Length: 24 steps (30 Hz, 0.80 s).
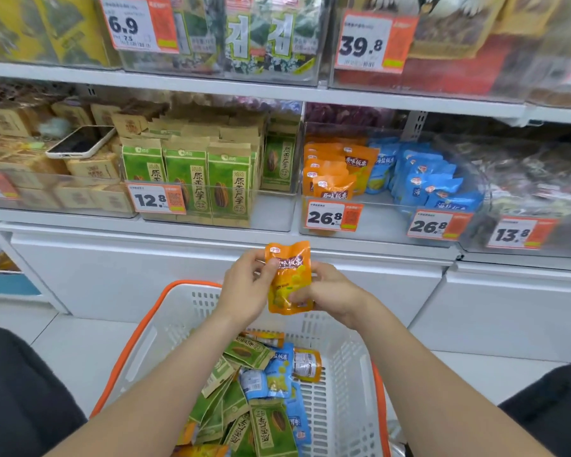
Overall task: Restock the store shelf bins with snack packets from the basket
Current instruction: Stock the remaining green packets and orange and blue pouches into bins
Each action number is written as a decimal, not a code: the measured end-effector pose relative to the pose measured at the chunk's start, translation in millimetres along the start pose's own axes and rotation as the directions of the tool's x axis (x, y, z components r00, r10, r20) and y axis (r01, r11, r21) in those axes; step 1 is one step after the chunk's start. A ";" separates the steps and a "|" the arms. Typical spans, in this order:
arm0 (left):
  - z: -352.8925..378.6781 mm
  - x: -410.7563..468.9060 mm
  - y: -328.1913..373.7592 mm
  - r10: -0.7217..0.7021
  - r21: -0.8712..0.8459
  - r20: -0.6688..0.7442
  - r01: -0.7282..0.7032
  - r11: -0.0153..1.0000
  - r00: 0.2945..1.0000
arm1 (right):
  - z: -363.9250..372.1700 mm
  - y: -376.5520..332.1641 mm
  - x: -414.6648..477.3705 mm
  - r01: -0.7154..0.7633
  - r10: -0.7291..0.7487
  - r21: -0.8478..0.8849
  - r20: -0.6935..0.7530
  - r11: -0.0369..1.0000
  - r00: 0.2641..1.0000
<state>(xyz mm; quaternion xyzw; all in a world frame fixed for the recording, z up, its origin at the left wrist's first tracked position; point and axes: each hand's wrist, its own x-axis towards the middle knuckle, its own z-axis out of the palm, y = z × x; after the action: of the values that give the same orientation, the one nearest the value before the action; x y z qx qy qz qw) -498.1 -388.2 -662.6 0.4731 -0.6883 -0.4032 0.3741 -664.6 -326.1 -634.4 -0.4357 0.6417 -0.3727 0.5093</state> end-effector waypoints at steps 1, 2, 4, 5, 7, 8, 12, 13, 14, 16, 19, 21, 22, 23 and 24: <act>2.1 0.9 4.7 0.040 -0.016 0.007 -0.040 0.999 0.999 | 0.5 -4.5 -3.3 0.037 -0.038 -0.022 -0.040 0.999 0.998; 3.7 1.7 10.3 0.072 -0.028 0.013 -0.071 0.997 0.997 | 0.6 -10.4 -7.3 0.080 -0.082 -0.026 -0.091 0.996 0.993; 5.9 3.3 23.3 0.126 -0.050 0.013 -0.125 0.991 0.992 | -3.0 -23.3 -12.0 0.180 -0.181 -0.022 -0.195 0.983 0.964; 6.6 3.6 30.8 0.148 -0.066 0.008 -0.147 0.987 0.989 | -6.1 -29.9 -13.1 0.225 -0.232 -0.056 -0.239 0.973 0.943; 8.4 4.0 44.2 0.187 -0.066 -0.014 -0.188 0.980 0.982 | -11.1 -43.6 -16.2 0.307 -0.345 -0.163 -0.331 0.938 0.878; 9.6 4.1 50.3 0.211 -0.049 -0.024 -0.212 0.976 0.977 | -13.0 -51.2 -18.7 0.358 -0.408 -0.197 -0.393 0.913 0.824; 14.7 4.9 72.6 0.264 0.009 -0.005 -0.264 0.965 0.965 | -28.4 -86.2 -28.5 0.501 -0.578 -0.310 -0.585 0.808 0.569; 15.6 6.0 77.5 0.299 0.051 0.004 -0.299 0.953 0.954 | -36.0 -94.5 -29.0 0.499 -0.609 -0.364 -0.594 0.786 0.526; 16.8 8.1 80.8 0.338 0.100 0.010 -0.337 0.936 0.941 | -44.5 -102.9 -29.9 0.485 -0.636 -0.417 -0.587 0.768 0.502; 19.4 13.1 86.3 0.401 0.206 0.009 -0.394 0.896 0.916 | -65.8 -117.3 -29.3 0.455 -0.691 -0.520 -0.526 0.723 0.496; 23.9 19.1 93.5 0.449 0.334 0.005 -0.424 0.842 0.894 | -101.6 -134.6 -25.3 0.362 -0.746 -0.698 -0.375 0.618 0.550; 27.9 22.7 98.5 0.481 0.373 -0.001 -0.446 0.813 0.877 | -123.7 -145.1 -18.3 0.271 -0.718 -0.779 -0.303 0.566 0.627; 30.3 25.0 101.3 0.490 0.390 -0.001 -0.450 0.803 0.872 | -133.2 -149.8 -14.3 0.223 -0.690 -0.808 -0.281 0.545 0.667; 33.5 27.7 105.0 0.497 0.412 0.000 -0.453 0.791 0.868 | -141.4 -153.1 -9.0 0.178 -0.664 -0.835 -0.265 0.520 0.699; 37.3 30.9 108.6 0.506 0.441 0.004 -0.456 0.773 0.862 | -147.9 -154.9 -3.5 0.139 -0.644 -0.857 -0.255 0.495 0.721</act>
<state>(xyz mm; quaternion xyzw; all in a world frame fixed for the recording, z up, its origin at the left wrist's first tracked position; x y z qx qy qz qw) -577.9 -385.4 -574.5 0.3734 -0.8347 -0.1053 0.3908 -781.2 -370.7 -460.3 -0.6276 0.7293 -0.2679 -0.0498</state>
